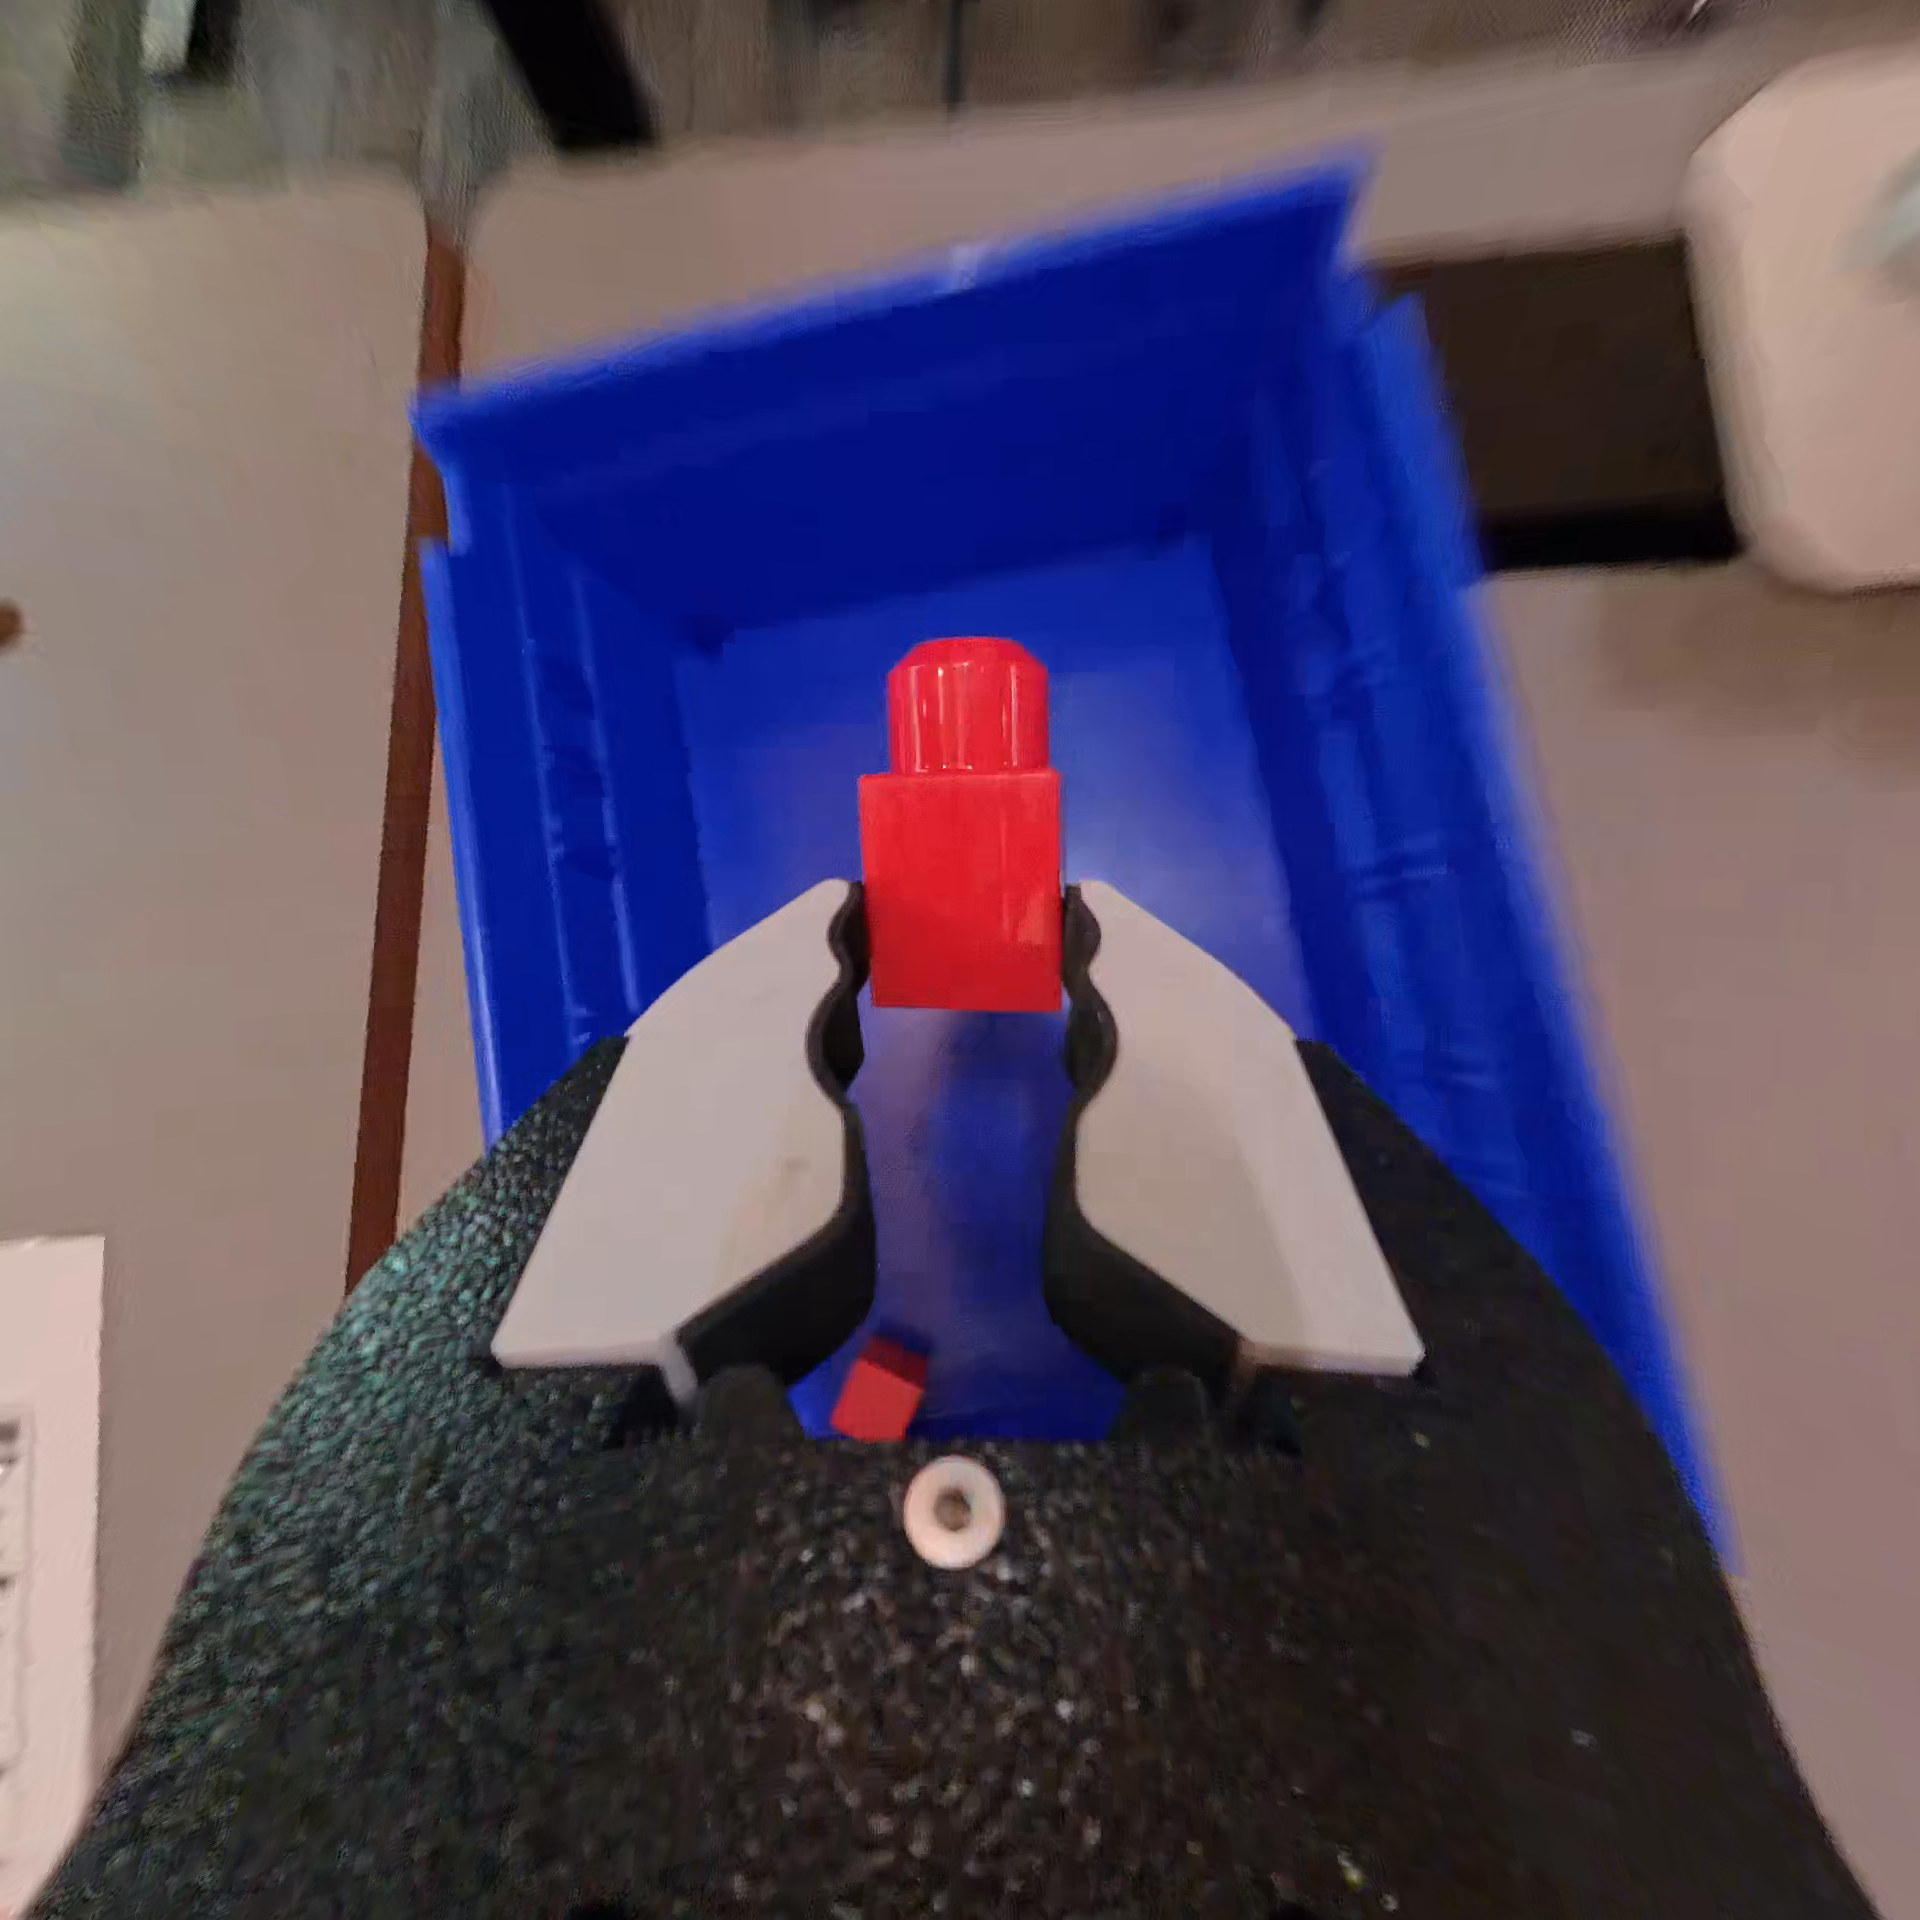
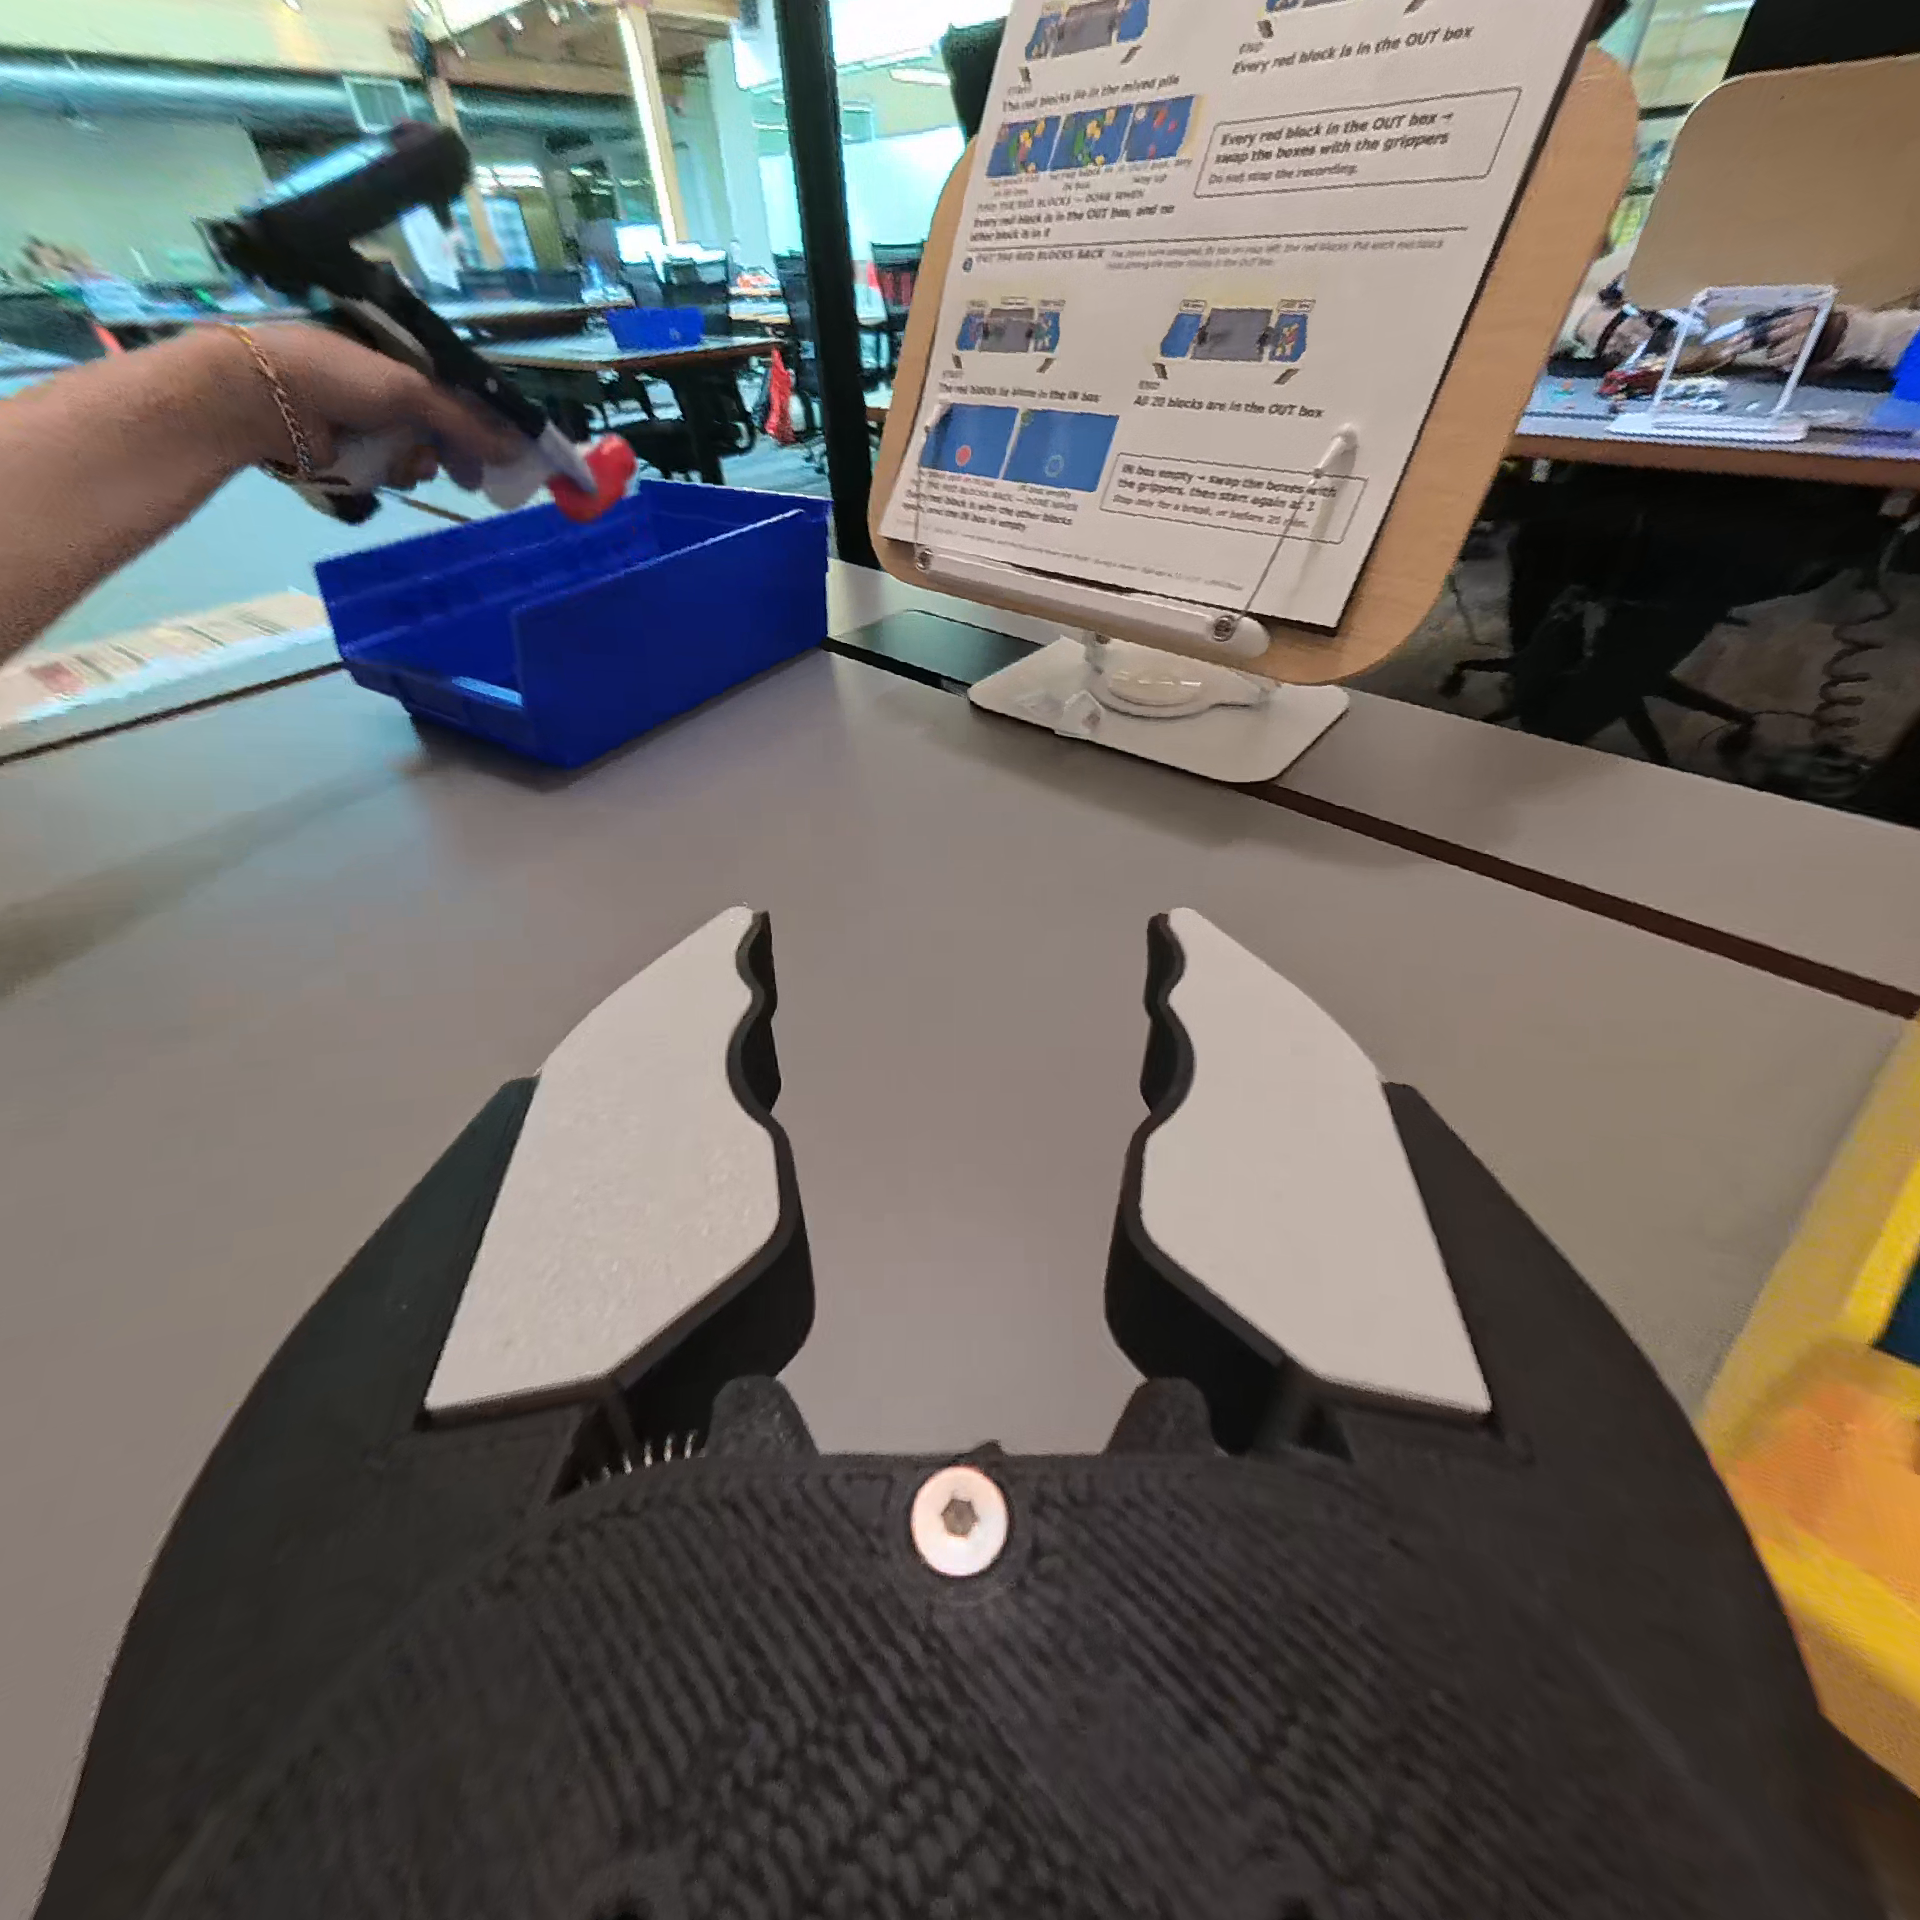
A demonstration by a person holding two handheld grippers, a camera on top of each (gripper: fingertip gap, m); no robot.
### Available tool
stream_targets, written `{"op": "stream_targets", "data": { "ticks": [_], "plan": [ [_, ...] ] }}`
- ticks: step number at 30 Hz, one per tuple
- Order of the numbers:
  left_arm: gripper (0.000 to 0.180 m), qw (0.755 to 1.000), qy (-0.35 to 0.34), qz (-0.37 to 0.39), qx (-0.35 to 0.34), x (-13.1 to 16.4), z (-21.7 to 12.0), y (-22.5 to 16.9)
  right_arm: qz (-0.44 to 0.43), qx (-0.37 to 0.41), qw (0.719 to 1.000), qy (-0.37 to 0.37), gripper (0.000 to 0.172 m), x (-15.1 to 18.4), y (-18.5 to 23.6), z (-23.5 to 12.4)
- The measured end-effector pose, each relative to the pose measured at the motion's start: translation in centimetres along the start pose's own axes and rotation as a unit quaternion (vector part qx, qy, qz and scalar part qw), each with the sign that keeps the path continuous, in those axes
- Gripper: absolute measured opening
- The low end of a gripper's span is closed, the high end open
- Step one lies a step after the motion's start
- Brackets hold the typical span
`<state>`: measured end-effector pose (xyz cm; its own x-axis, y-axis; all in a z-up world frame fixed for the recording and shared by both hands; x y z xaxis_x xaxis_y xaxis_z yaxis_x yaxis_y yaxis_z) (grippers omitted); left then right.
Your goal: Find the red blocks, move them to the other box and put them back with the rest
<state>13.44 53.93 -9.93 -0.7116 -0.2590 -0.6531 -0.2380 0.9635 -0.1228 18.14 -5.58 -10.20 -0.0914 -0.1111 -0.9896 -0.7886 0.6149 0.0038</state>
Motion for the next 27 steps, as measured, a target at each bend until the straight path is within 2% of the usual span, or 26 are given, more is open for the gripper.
{"op": "stream_targets", "data": {
  "ticks": [3, 5, 7, 10, 14, 19, 23, 27],
  "plan": [
    [0.035, 0.985, -0.112, 0.055, 0.116, -2.0, -4.8, -6.8, 0.000, -0.031, 1.000, 0.000, 0.062, -0.2, 0.8, -0.1],
    [0.035, 0.956, -0.166, 0.104, 0.217, -2.0, -7.2, -12.4, -0.003, -0.051, 0.999, -0.008, 0.062, -0.4, 1.7, -0.1],
    [0.035, 0.915, -0.203, 0.150, 0.313, -1.0, -8.8, -18.0, -0.004, -0.073, 0.997, -0.017, 0.064, -0.7, 2.6, -0.2],
    [0.035, 0.843, -0.215, 0.201, 0.450, 2.2, -9.5, -25.8, 0.002, -0.103, 0.994, -0.043, 0.066, -1.6, 3.8, -0.5],
    [0.035, 0.758, -0.205, 0.259, 0.562, 7.1, -8.1, -33.8, 0.009, -0.141, 0.986, -0.083, 0.062, -2.8, 5.0, -1.1],
    [0.035, 0.675, -0.205, 0.273, 0.654, 11.5, -5.9, -39.5, 0.011, -0.183, 0.978, -0.098, 0.060, -3.0, 6.1, -1.0],
    [0.035, 0.636, -0.218, 0.299, 0.677, 13.3, -5.9, -41.5, 0.014, -0.211, 0.973, -0.090, 0.054, -2.3, 6.9, -0.4],
    [0.035, 0.625, -0.238, 0.316, 0.674, 14.2, -5.6, -42.3, 0.023, -0.230, 0.969, -0.084, 0.051, -1.9, 7.6, 0.1]
  ]
}}
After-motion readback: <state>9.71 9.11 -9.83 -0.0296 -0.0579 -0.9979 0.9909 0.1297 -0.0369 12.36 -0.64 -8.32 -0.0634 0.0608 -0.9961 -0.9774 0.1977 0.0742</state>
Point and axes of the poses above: each gripper's, where its closed fingertips meet, z out along the fingers, x out of its underside, y = z × x across the jaws, the point moved 5 cm from there along -z, back along the fingers, and after that the axes turned 15 degrees about x, right-handed, at the moved point
